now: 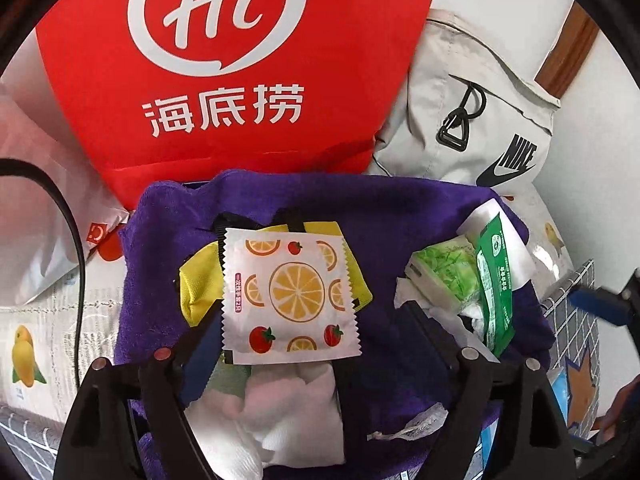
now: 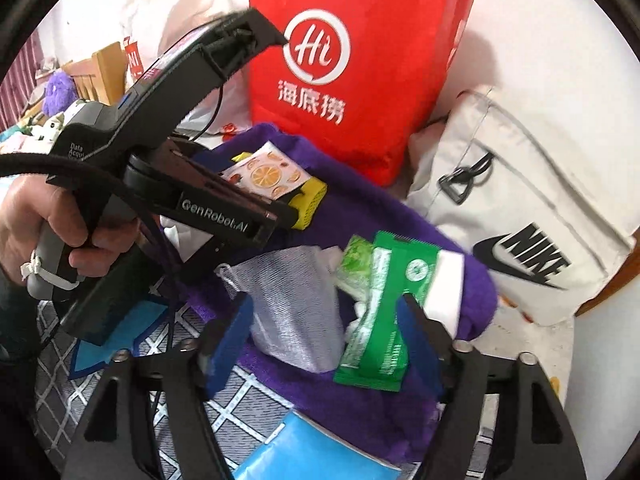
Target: Organize soft objects
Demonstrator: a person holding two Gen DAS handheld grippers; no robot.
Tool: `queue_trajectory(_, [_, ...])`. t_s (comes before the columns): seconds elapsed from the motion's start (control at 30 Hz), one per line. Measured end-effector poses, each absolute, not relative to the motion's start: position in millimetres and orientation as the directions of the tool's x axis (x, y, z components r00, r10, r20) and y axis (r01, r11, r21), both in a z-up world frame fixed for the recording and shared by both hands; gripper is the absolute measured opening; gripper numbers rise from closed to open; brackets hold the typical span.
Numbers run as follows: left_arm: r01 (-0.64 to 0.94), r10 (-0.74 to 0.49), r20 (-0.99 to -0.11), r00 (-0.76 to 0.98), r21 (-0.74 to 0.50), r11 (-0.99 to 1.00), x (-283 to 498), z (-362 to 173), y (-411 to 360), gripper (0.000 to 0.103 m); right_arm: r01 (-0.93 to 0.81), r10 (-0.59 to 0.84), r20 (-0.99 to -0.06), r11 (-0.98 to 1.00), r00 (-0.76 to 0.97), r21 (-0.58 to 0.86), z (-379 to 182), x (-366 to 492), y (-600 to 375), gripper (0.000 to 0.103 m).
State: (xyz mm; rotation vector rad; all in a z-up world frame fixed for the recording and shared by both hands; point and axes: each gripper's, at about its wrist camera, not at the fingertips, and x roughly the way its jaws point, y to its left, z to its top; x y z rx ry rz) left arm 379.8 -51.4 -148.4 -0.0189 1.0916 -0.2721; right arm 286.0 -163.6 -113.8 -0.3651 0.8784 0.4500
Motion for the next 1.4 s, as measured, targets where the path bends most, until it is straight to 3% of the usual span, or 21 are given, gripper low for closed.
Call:
queue_trajectory(0.1, [0.195,-0.196,-0.879,0.435,-0.121,0.973,377.0,-141.9,-53.1,0.094,-0.502,0.203,-0.778,0.85,0.595,-0.162,-106.3,281.1,-165.6,0.079])
queue_trajectory(0.33, [0.167,-0.146,-0.877,0.458,-0.077,0.983,360.1,-112.8,-52.9,0.096,-0.437,0.183,-0.757,0.887,0.628,-0.148,-86.6,272.7,-173.4,0.088])
queue_trajectory(0.47, [0.168,-0.124,-0.866,0.484,-0.047,0.985,340.0,-86.5,-55.2,0.096,-0.321,0.141,-0.742,0.941,0.655,-0.105,-69.9,254.2,-191.2,0.103])
queue_trajectory(0.67, [0.176,-0.092,-0.817,0.569,0.011,0.984,282.0,-38.0,-57.3,0.096,-0.224,0.156,-0.719,0.975,0.678,0.001,-45.9,194.1,-215.3,0.103])
queue_trajectory(0.87, [0.168,-0.098,-0.798,0.594,0.005,0.986,199.4,-10.5,-39.1,0.096,-0.116,0.069,-0.706,0.993,0.705,-0.019,-31.4,128.9,-225.7,0.103])
queue_trajectory(1.23, [0.028,-0.117,-0.78,0.615,-0.127,0.991,74.1,-20.6,-2.2,0.096,-0.11,0.081,-0.701,0.994,0.708,0.004,-29.7,47.5,-211.9,0.103])
queue_trajectory(1.4, [-0.043,-0.053,-0.772,0.633,-0.104,0.994,37.4,-20.4,2.3,0.096,-0.108,0.091,-0.718,0.994,0.69,0.023,-38.7,23.6,-210.5,0.103])
